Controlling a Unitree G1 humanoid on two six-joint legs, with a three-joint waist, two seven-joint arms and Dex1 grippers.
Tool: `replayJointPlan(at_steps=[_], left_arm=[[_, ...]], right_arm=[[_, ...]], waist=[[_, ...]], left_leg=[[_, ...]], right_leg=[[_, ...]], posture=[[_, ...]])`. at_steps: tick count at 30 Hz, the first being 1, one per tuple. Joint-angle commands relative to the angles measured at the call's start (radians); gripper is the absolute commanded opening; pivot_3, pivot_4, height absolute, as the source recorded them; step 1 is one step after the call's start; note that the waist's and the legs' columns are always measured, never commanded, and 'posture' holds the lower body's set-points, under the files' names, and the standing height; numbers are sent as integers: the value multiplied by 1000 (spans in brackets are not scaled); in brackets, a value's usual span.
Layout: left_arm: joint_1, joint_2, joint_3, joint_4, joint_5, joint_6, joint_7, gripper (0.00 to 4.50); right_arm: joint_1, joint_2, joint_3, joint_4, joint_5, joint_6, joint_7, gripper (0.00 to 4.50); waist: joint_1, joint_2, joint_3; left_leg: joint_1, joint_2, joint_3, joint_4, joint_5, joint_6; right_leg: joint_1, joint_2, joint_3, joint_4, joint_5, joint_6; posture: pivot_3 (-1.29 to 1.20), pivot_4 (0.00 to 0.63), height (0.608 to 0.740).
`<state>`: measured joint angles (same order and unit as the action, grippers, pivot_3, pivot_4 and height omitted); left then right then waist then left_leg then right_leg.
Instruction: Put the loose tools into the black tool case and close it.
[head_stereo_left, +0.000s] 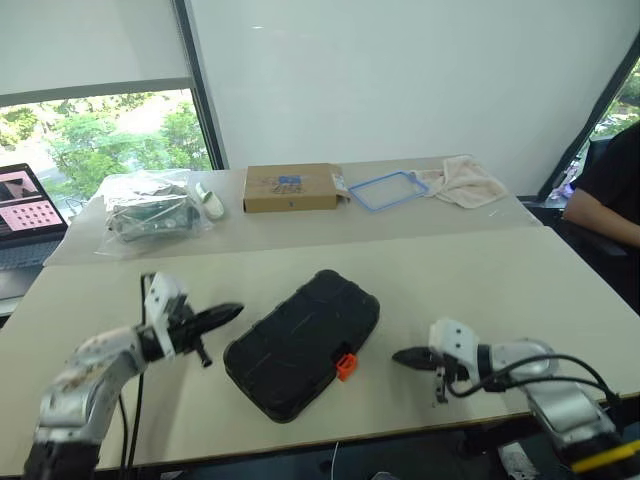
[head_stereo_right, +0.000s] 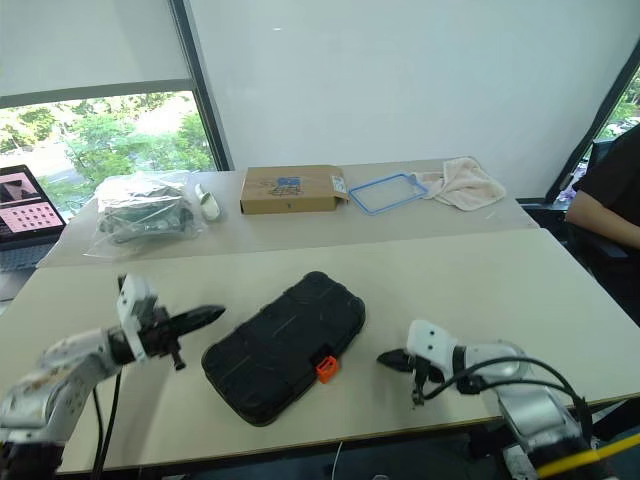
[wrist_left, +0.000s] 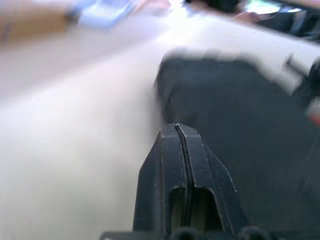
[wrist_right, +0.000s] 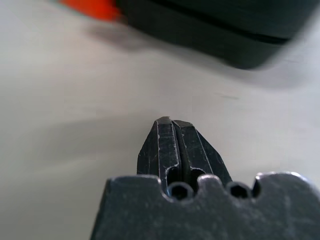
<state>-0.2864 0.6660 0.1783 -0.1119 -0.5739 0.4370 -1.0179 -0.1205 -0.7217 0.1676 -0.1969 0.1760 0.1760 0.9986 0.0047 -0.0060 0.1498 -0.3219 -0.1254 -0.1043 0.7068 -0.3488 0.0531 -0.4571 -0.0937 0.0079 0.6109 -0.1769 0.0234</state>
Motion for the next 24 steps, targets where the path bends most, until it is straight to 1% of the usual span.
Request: replayJointPlan(at_steps=[1, 4, 8, 16, 24], left_arm=[[-50, 18, -99, -23, 27, 3, -68, 51], [-87, 10, -187, -9, 76, -11, -98, 51], [-111, 10, -285, 32, 183, -66, -102, 51], [-98, 4, -305, 74, 234, -61, -76, 51], [-94, 6, -300, 83, 250, -33, -43, 51]], right_arm=[[23, 49, 40, -87, -9, 97, -66, 0], [37, 84, 77, -132, -19, 158, -100, 0], [46, 112, 131, -179, -30, 238, -126, 0], [10, 173, 191, -164, -55, 313, -169, 0], [6, 247, 202, -90, -58, 263, -195, 0]], waist=[[-8, 0, 0], [-13, 0, 0], [-16, 0, 0], [-17, -2, -3], [-20, -10, -13]], left_leg=[[0, 0, 0, 0, 0, 0], [1, 1, 0, 0, 0, 0], [1, 1, 0, 0, 0, 0], [3, 1, 0, -2, 0, 0], [6, 1, 1, -4, 0, -1]], right_leg=[[0, 0, 1, 0, 0, 0], [0, 2, 1, 1, 0, 0], [-1, 3, 1, 0, 0, 0], [0, 4, 2, 0, 0, 0], [1, 6, 2, 1, 0, -1]], posture=[[0, 150, 740], [0, 150, 740], [0, 150, 740], [0, 150, 740], [0, 150, 740]])
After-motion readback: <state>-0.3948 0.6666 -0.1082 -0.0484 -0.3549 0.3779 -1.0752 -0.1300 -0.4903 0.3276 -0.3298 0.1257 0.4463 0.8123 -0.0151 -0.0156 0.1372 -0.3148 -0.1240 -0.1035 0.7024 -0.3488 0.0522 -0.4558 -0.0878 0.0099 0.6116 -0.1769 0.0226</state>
